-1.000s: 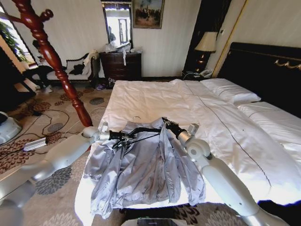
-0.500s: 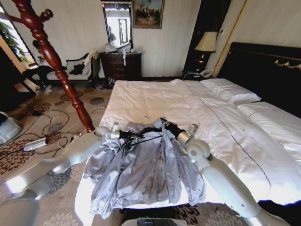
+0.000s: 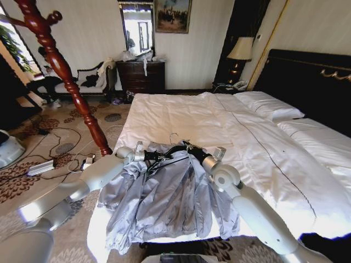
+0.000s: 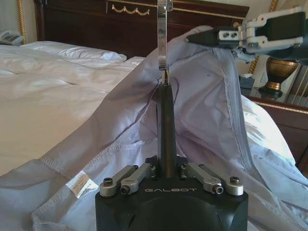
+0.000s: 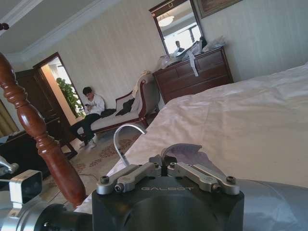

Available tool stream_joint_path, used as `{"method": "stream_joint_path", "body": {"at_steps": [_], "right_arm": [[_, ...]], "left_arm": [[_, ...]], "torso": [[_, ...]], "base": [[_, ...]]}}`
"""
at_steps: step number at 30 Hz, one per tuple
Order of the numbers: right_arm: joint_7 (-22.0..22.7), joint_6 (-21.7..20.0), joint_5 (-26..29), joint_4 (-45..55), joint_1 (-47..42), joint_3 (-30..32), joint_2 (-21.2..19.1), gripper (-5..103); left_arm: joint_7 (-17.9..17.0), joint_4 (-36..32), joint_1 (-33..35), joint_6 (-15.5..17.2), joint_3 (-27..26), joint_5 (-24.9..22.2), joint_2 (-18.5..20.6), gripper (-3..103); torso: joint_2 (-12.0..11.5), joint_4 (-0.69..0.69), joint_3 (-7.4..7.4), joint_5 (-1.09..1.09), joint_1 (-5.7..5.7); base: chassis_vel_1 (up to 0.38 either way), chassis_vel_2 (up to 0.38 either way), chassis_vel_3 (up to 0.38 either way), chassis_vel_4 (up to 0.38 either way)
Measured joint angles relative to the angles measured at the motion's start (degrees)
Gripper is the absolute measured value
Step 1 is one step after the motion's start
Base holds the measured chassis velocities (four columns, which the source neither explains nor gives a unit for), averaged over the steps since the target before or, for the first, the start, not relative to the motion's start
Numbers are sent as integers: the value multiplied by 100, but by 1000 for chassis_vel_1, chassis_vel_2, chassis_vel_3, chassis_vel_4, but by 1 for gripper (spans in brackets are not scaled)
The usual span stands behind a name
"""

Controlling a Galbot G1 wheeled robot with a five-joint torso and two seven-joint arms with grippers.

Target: Pick up the clothes from the bed and hang them on the clothes hanger.

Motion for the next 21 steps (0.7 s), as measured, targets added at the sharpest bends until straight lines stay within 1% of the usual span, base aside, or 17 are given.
{"method": "stream_joint_path", "body": {"at_steps": [6,11,13,15,19,21], "right_arm": [[59,-35,120,71,94,-13,18,0],[132,-77,256,193,86,2,15,0],[158,-87,299,249,65,15,0,0],[175,-101,341,332,37,38,-32,0],[183,-105,352,357,30,54,-54,0],[184,-106,353,343,39,66,-61,0]], "left_arm": [[6,94,-36,0,45,1,-91,15],[-76,267,-85,-14,-73,-2,-251,15],[-144,351,-114,-26,-163,-35,-312,15],[-297,430,-145,-41,-306,-108,-384,15],[-414,392,-147,-36,-359,-218,-393,15],[-411,174,-125,-23,-268,-230,-292,15]], "torso": [[0,1,0,0,0],[0,-1,0,0,0],[0,0,0,0,0],[0,0,0,0,0],[0,0,0,0,0],[0,0,0,0,0]], "base": [[0,0,0,0],[0,0,0,0],[0,0,0,0],[0,0,0,0],[0,0,0,0],[0,0,0,0]]}}
